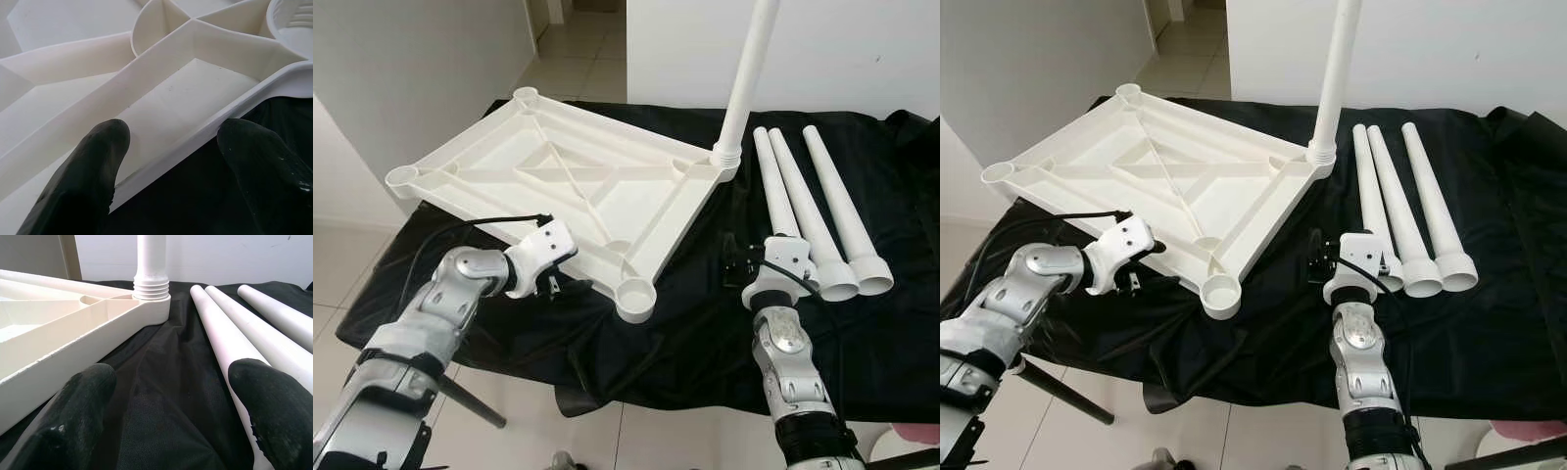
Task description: Building children table
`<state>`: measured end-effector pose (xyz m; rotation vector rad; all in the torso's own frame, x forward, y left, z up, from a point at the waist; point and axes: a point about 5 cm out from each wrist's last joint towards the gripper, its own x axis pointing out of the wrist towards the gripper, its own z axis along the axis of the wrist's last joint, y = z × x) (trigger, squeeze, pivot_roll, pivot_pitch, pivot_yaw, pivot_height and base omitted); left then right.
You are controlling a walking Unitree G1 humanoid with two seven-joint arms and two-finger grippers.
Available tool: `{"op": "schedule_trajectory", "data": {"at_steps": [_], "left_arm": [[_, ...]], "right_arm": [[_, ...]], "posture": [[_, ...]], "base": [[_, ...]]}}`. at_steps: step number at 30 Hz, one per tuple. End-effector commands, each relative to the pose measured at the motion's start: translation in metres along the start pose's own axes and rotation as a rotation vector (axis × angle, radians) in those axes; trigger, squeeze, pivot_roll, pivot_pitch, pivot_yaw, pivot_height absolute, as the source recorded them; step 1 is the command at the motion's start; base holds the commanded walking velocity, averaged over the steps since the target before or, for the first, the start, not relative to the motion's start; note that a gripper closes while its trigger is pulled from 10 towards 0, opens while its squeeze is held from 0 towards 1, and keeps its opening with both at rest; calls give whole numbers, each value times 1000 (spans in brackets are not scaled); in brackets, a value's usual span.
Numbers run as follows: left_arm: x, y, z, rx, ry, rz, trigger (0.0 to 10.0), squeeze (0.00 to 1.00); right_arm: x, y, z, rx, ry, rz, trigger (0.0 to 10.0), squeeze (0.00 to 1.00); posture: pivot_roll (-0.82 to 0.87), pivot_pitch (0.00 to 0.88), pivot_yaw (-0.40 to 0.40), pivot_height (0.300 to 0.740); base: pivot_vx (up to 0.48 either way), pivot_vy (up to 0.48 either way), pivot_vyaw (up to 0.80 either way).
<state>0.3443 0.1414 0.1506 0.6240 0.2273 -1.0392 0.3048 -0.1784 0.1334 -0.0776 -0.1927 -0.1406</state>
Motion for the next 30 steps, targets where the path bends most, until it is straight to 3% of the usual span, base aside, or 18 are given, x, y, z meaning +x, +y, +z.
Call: {"op": "schedule_trajectory", "data": {"at_steps": [1, 8, 27, 28, 30], "left_arm": [[6, -8, -3, 4, 10, -109, 10000, 0], [16, -13, -3, -22, -6, -229, 10000, 0], [39, -24, 8, 9, -26, -343, 10000, 0], [40, -24, 9, 7, -33, -352, 5373, 0], [40, -24, 9, 7, -33, -352, 5373, 0]], "right_arm": [[2, 0, 2, 1, 1, -4, 10000, 0], [1, 1, 3, -1, 3, -1, 10000, 0], [-1, 2, 2, 1, 13, -8, 10000, 0], [-1, 2, 2, 2, 14, -10, 10000, 0], [-1, 2, 2, 2, 14, -10, 10000, 0]], "posture": [[-66, 88, 77, 740], [-76, 100, 83, 740], [-86, 110, 95, 740], [-86, 110, 95, 740], [-86, 110, 95, 740]], "base": [[0, 0, 0], [0, 0, 0], [0, 0, 0], [0, 0, 0], [0, 0, 0]]}}
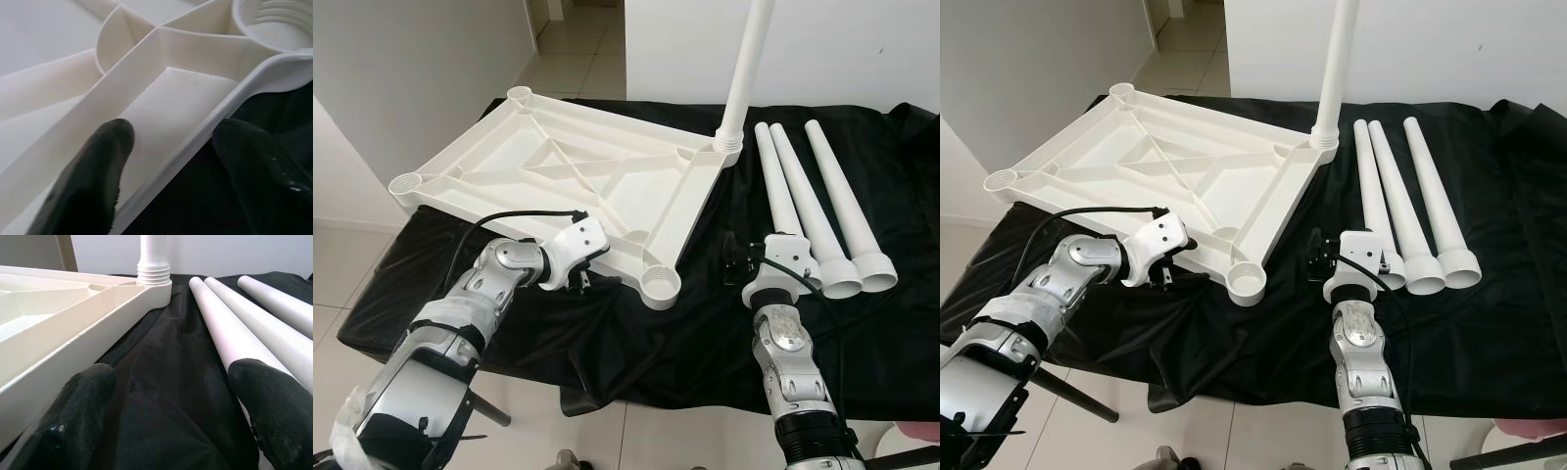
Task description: Building children table
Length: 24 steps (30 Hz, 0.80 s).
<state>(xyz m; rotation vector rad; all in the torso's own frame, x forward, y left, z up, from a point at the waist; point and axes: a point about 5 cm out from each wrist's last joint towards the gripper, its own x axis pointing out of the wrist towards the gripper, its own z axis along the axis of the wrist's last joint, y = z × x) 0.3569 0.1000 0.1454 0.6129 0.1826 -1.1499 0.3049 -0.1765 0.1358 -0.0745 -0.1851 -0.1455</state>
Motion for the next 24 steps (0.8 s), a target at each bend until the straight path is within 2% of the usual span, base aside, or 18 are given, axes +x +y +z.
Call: {"op": "schedule_trajectory", "data": {"at_steps": [1, 3, 5, 6, 7, 8, 10, 11, 12, 16, 17, 20, 21, 22, 23, 24], "left_arm": [[4, -19, -7, -28, 22, -265, 3765, 0], [7, -21, -5, -31, 12, -279, 2314, 0], [9, -22, -5, -32, 8, -283, 2314, 0], [10, -22, -4, -29, 5, -282, 275, 0], [11, -22, -4, -27, 4, -281, 275, 0], [12, -23, -3, -16, 6, -276, 3333, 0], [13, -23, -3, -6, 6, -273, 3294, 0], [15, -25, -1, -12, -3, -280, 3647, 0], [18, -28, 2, -10, -23, -281, 2078, 0], [20, -30, 4, 7, -36, -272, 2078, 0], [23, -34, 7, 8, -55, -282, 3098, 0], [25, -38, 9, 9, -70, -290, 3098, 0], [29, -44, 12, 5, -93, -314, 0, 0], [33, -51, 16, 24, -116, -322, 0, 0], [35, -56, 19, 42, -131, -318, 2314, 0], [37, -56, 23, 50, -148, -308, 10000, 0]], "right_arm": [[-2, 0, -1, 0, 7, -8, 10000, 0], [-2, 0, -1, 1, 9, -12, 10000, 0], [-2, 0, -1, 2, 10, -14, 10000, 0], [-2, 0, -1, 2, 10, -15, 10000, 0], [-2, 0, -1, 2, 10, -15, 10000, 0], [-2, 1, -1, 3, 11, -16, 10000, 0], [-2, 1, -1, 3, 11, -16, 10000, 0], [-2, 1, -1, 3, 12, -18, 10000, 0], [-3, 1, -2, 4, 13, -19, 10000, 0], [-3, 1, -2, 6, 14, -20, 10000, 0], [-3, 2, -2, 6, 15, -19, 10000, 0], [-3, 2, -2, 6, 16, -19, 10000, 0], [-3, 2, -3, 7, 16, -18, 10000, 0], [-3, 3, -2, 7, 15, -18, 10000, 0], [-2, 3, -2, 9, 12, -17, 10000, 0], [-2, 4, -1, 10, 8, -18, 10000, 0]], "posture": [[-89, 109, 101, 740], [-91, 108, 104, 740], [-91, 108, 104, 740], [-90, 110, 107, 740], [-90, 110, 107, 740], [-90, 108, 107, 740], [-90, 110, 107, 740], [-91, 110, 108, 740], [-90, 111, 107, 740], [-90, 111, 107, 740], [-86, 111, 105, 740], [-86, 111, 105, 740], [-85, 112, 104, 740], [-85, 112, 104, 740], [-85, 113, 104, 740], [-85, 113, 102, 740]], "base": [[0, 0, 0], [0, 0, 0], [0, 0, 0], [0, 0, 0], [0, 0, 0], [0, 0, 0], [0, 0, 0], [0, 0, 0], [0, 0, 0], [0, 0, 0], [0, 0, 0], [0, 0, 0], [0, 0, 0], [0, 0, 0], [0, 0, 0], [0, 0, 0]]}}
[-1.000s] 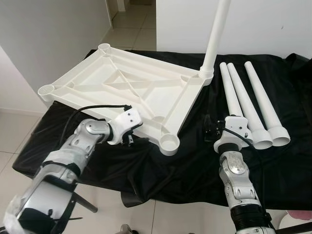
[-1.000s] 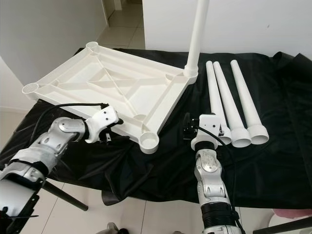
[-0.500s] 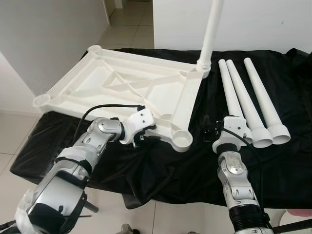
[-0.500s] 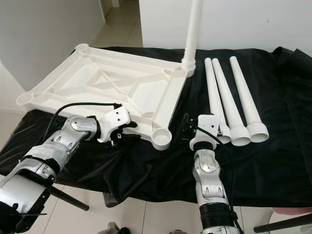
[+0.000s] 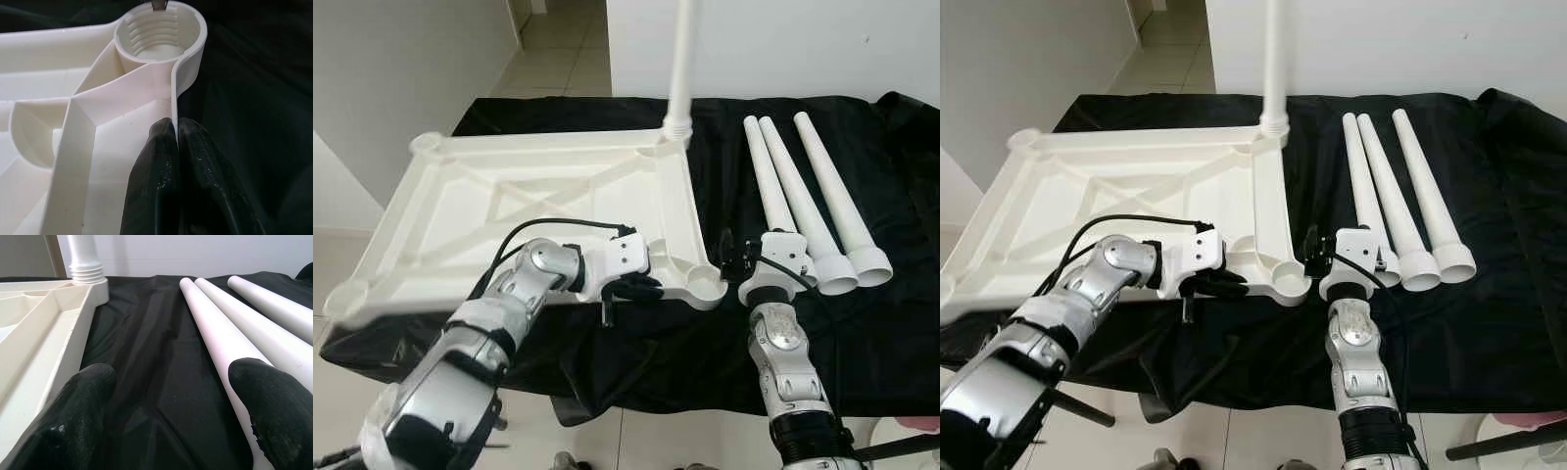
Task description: Building children table
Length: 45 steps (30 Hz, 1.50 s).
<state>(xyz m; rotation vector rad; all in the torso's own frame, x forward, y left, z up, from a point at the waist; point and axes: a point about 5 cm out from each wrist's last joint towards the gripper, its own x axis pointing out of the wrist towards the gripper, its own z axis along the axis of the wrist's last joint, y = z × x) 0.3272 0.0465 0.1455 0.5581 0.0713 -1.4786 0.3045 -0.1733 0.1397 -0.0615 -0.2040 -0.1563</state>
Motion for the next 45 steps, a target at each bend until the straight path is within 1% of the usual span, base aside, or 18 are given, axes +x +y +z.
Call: {"op": "schedule_trajectory", "data": {"at_steps": [1, 5, 6, 7, 8, 11, 16, 17, 19, 21, 23, 24, 26, 34, 35, 42, 43, 45], "left_arm": [[9, -13, -9, -27, 20, -21, 10000, 0], [7, -7, -4, -30, 13, 3, 10000, 0], [5, -3, 1, -34, -5, 17, 10000, 643], [3, -1, 4, -36, -17, 26, 10000, 643], [1, 1, 8, -46, -37, 28, 10000, 1000], [-7, 7, 15, -26, -63, 86, 10000, 1000], [-18, 14, 25, -46, -115, 145, 10000, 1000], [-23, 17, 29, -41, -139, 177, 10000, 0], [-33, 24, 38, -32, -192, 280, 10000, 0], [-38, 27, 41, -44, -217, 323, 10000, 0], [-46, 34, 42, -112, -270, 426, 10000, 0], [-46, 34, 42, -112, -270, 426, 10000, 0], [-53, 37, 41, -151, -300, 506, 10000, 0], [-57, 27, 36, -210, -326, 591, 10000, 0], [-57, 24, 35, -235, -331, 625, 10000, 0], [-57, 23, 34, -252, -341, 675, 10000, 0], [-54, 24, 30, -291, -336, 696, 10000, 0], [-50, 24, 29, -312, -334, 700, 10000, 0]], "right_arm": [[-1, 1, -4, -1, 22, -7, 10000, 0], [-1, 1, -2, -1, 11, -5, 10000, 0], [0, 0, 0, 3, 0, -7, 10000, 0], [0, 0, 1, 6, -8, -9, 10000, 0], [0, -1, 3, 7, -21, -17, 10000, 0], [2, -4, 9, 13, -56, -40, 10000, 0], [4, -7, 17, 15, -90, -57, 10000, 0], [4, -8, 19, 13, -99, -66, 10000, 0], [4, -12, 22, 25, -113, -89, 10000, 0], [4, -13, 23, 35, -117, -93, 10000, 0], [3, -15, 24, 31, -119, -108, 10000, 0], [3, -15, 24, 31, -119, -108, 10000, 0], [1, -18, 22, 26, -110, -126, 10000, 0], [-9, -29, 8, 0, -31, -190, 10000, 0], [-14, -35, 1, 13, 11, -216, 10000, 0], [-17, -37, -7, 24, 59, -204, 10000, 0], [-17, -36, -11, 37, 80, -182, 10000, 0], [-16, -36, -15, 42, 97, -167, 10000, 0]], "posture": [[-85, 114, 102, 740], [-85, 114, 102, 740], [-81, 113, 100, 740], [-81, 113, 100, 740], [-81, 112, 101, 740], [-80, 111, 102, 740], [-79, 109, 102, 740], [-76, 106, 101, 740], [-73, 101, 95, 740], [-73, 101, 95, 740], [-72, 95, 91, 740], [-72, 95, 91, 740], [-70, 90, 84, 740], [-64, 73, 63, 740], [-64, 66, 58, 740], [-65, 57, 57, 740], [-67, 53, 55, 740], [-70, 48, 53, 740]], "base": [[0, 0, 0], [0, 0, 0], [0, 0, 0], [0, 0, 0], [0, 0, 0], [0, 0, 0], [0, 0, 0], [0, 0, 0], [0, 0, 0], [0, 0, 0], [0, 0, 0], [0, 0, 0], [0, 0, 0], [0, 0, 0], [0, 0, 0], [0, 0, 0], [0, 0, 0], [0, 0, 0]]}}
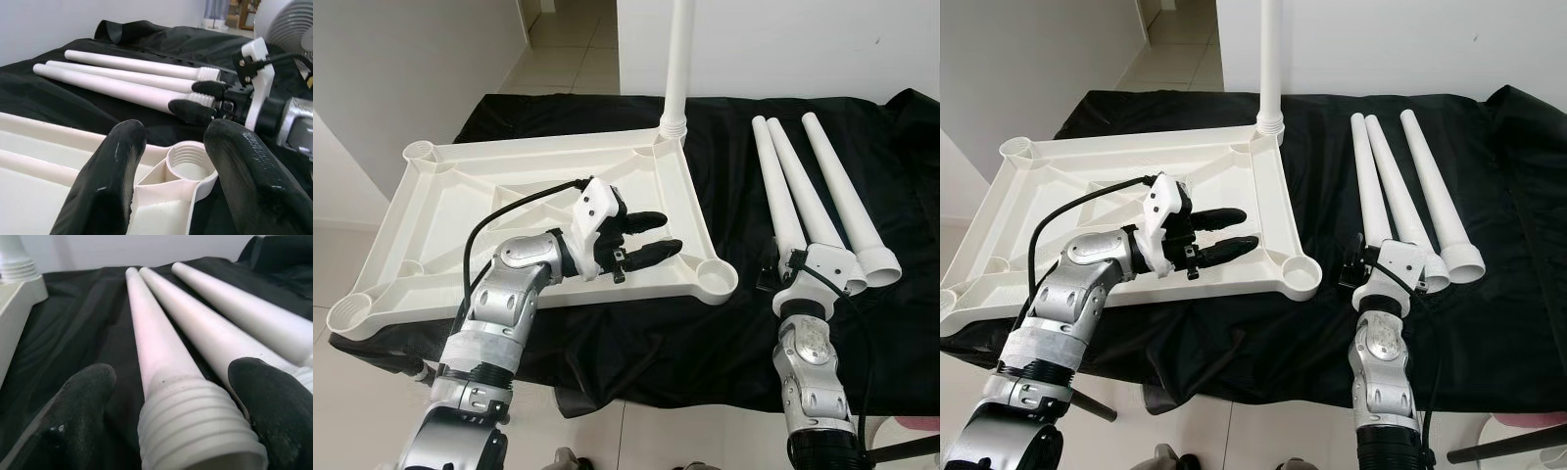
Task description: Building children table
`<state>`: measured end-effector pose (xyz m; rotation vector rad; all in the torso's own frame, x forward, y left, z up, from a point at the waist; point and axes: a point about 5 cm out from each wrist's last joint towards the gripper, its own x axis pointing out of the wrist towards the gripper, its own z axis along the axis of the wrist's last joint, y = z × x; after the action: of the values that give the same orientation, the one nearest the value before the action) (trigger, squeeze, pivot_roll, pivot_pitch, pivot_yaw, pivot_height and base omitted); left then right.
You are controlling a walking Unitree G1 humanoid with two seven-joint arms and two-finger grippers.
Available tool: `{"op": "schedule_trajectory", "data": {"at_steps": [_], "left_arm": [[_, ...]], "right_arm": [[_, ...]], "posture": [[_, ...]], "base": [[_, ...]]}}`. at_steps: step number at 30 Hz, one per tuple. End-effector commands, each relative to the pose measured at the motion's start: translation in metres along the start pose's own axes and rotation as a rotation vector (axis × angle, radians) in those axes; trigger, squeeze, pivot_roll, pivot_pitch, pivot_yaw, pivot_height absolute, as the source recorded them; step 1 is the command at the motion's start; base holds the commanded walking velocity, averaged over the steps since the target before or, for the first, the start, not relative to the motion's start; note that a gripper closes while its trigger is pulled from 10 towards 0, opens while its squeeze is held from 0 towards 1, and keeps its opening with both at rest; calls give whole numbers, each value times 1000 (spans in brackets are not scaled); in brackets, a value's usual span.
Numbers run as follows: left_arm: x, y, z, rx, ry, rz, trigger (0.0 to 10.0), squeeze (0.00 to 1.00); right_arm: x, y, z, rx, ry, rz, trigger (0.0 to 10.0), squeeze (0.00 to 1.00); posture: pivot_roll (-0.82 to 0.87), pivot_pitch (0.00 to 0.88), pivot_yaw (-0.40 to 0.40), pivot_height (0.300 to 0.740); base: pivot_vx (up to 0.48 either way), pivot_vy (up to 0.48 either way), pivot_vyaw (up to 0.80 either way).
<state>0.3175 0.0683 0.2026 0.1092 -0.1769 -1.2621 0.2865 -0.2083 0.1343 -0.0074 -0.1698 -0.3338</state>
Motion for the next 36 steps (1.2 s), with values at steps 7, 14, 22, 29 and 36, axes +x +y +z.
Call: {"op": "schedule_trajectory", "data": {"at_steps": [7, 14, 22, 29, 36], "left_arm": [[0, 16, -10, -51, 33, 425, 10000, 0], [2, 16, -3, -53, 17, 437, 10000, 0], [2, 17, -2, -46, 21, 444, 10000, 0], [4, 16, -2, -41, 27, 438, 10000, 0], [6, 11, -6, -10, 61, 418, 10000, 0]], "right_arm": [[2, 1, -19, 14, 97, 56, 10000, 0], [11, 1, -22, -4, 113, 77, 10000, 0], [18, 4, -23, -2, 111, 93, 10000, 0], [22, 7, -24, 3, 115, 118, 10000, 0], [27, 10, -26, 32, 123, 156, 0, 0]], "posture": [[-71, 41, 52, 740], [-66, 29, 43, 740], [-63, 16, 43, 740], [-64, 11, 44, 740], [-62, 7, 40, 740]], "base": [[0, 0, 0], [0, 0, 0], [0, 0, 0], [0, 0, 0], [0, 0, 0]]}}
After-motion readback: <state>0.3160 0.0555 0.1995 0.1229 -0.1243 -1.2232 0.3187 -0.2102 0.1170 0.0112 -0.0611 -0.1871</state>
